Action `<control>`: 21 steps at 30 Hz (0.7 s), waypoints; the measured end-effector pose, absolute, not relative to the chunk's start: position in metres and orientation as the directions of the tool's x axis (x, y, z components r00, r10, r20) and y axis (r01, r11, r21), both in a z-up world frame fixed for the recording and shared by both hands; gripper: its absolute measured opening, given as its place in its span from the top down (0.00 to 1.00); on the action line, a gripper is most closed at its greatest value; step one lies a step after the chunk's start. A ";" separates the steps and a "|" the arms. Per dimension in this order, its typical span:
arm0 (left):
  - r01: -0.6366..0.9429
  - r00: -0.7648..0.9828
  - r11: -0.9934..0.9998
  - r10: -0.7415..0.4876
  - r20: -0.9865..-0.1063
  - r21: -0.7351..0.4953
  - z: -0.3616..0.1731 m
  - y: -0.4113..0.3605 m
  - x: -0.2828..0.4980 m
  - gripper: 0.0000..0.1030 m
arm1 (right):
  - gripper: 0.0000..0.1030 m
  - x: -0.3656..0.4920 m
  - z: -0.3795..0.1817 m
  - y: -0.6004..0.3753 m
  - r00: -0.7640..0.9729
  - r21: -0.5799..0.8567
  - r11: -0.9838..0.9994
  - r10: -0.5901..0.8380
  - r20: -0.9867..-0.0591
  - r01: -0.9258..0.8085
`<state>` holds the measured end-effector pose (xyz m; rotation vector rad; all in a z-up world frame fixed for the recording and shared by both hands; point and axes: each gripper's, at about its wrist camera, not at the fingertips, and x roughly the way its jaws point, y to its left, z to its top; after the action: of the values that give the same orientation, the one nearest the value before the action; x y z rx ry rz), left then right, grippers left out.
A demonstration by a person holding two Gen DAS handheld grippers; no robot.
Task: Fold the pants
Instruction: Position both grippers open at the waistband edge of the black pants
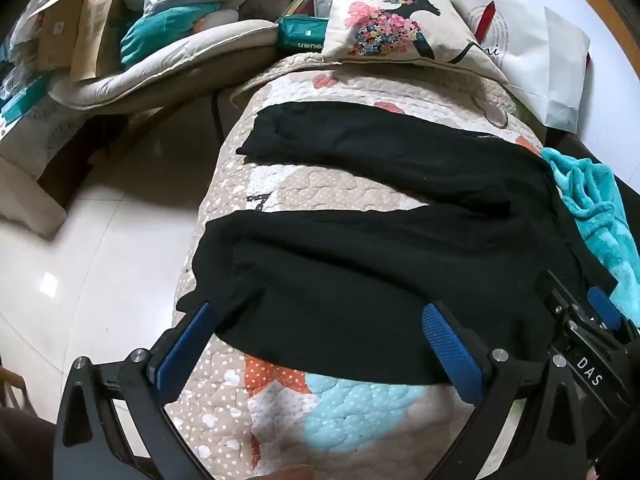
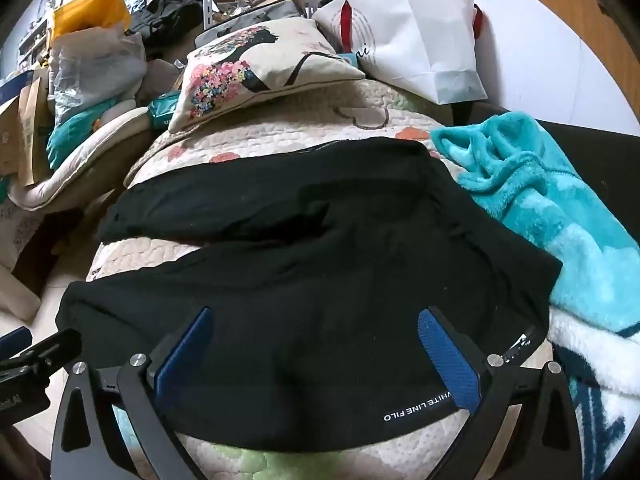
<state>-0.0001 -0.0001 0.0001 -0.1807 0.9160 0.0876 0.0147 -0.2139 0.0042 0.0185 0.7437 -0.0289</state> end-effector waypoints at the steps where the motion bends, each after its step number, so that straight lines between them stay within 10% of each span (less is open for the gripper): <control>1: -0.152 0.608 0.981 -0.002 -0.794 -0.118 0.000 -0.001 0.000 0.00 | 0.00 0.014 0.004 -0.214 0.736 0.005 0.999 -0.020 -0.677 0.033; 21: -0.142 0.571 0.982 -0.025 -0.820 -0.129 -0.015 0.000 0.003 0.00 | 0.00 0.016 -0.002 -0.214 0.722 0.016 0.999 -0.015 -0.692 0.036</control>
<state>0.0028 -0.0003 -0.0154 -0.1880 0.9617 0.0690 0.0157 -0.2137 -0.0022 0.0289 0.7635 -0.0287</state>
